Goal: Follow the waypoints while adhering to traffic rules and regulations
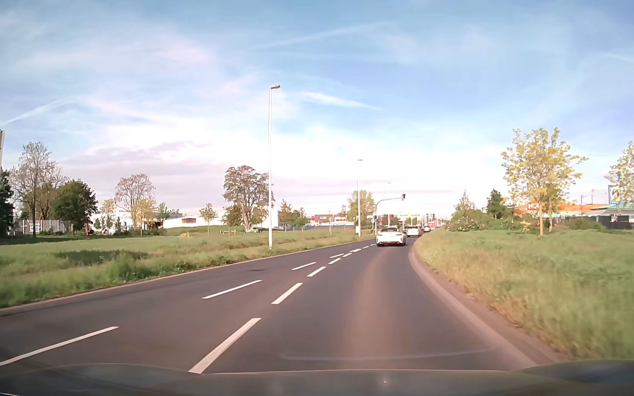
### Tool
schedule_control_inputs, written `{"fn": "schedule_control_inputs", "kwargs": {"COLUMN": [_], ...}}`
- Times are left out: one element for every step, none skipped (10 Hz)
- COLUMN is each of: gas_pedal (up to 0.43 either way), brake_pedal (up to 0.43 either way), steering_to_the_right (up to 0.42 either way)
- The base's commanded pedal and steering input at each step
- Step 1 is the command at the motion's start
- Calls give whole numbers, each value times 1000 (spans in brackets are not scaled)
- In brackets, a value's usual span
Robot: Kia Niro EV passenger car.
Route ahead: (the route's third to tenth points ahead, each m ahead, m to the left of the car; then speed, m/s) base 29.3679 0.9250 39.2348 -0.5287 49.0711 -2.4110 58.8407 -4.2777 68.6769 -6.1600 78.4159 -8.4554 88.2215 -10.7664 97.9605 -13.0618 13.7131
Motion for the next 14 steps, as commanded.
{"fn": "schedule_control_inputs", "kwargs": {"gas_pedal": [59, 59, 59, 59, 59, 59, 59, 59, 59, 59, 59, 59, 59, 59], "brake_pedal": [0, 0, 0, 0, 0, 0, 0, 0, 0, 0, 0, 0, 0, 0], "steering_to_the_right": [26, 28, 29, 29, 29, 29, 29, 30, 30, 30, 30, 30, 30, 30]}}
